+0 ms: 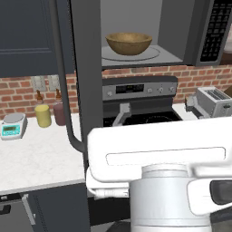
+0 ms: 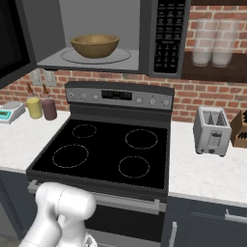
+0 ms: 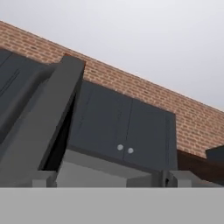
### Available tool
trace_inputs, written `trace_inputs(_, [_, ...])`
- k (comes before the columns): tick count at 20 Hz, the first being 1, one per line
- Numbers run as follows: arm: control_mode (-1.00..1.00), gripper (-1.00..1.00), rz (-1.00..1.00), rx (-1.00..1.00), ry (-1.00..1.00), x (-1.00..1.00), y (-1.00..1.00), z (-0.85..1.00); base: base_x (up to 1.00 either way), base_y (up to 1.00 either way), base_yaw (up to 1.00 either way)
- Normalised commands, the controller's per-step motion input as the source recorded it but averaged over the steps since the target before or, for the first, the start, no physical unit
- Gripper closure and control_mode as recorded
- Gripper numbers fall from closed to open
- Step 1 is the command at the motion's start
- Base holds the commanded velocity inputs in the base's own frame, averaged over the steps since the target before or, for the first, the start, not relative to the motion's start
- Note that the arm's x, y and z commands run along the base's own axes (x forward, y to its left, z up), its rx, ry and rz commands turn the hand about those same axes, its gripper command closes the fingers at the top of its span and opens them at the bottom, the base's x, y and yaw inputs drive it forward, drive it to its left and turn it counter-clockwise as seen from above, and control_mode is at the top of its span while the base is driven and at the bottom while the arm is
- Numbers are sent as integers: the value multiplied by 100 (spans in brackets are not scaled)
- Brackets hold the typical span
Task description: Open the microwave, place the bowl with waffle inside the microwave, then close the microwave door and turn it on.
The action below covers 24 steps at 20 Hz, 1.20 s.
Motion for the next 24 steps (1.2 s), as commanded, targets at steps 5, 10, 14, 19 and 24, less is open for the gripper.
trace_inputs(5, [-100,-100,-17,-8,-4,0,62,-5,0,0,0])
trace_inputs(10, [-100,-100,-24,-8,-2,6,55,-4,0,0,0])
trace_inputs(14, [-100,-100,-27,-6,0,14,55,-7,0,0,0])
trace_inputs(19, [-100,-100,-29,-6,0,37,41,-24,0,0,0])
trace_inputs(24, [-100,-100,-30,-4,0,65,13,-49,0,0,0])
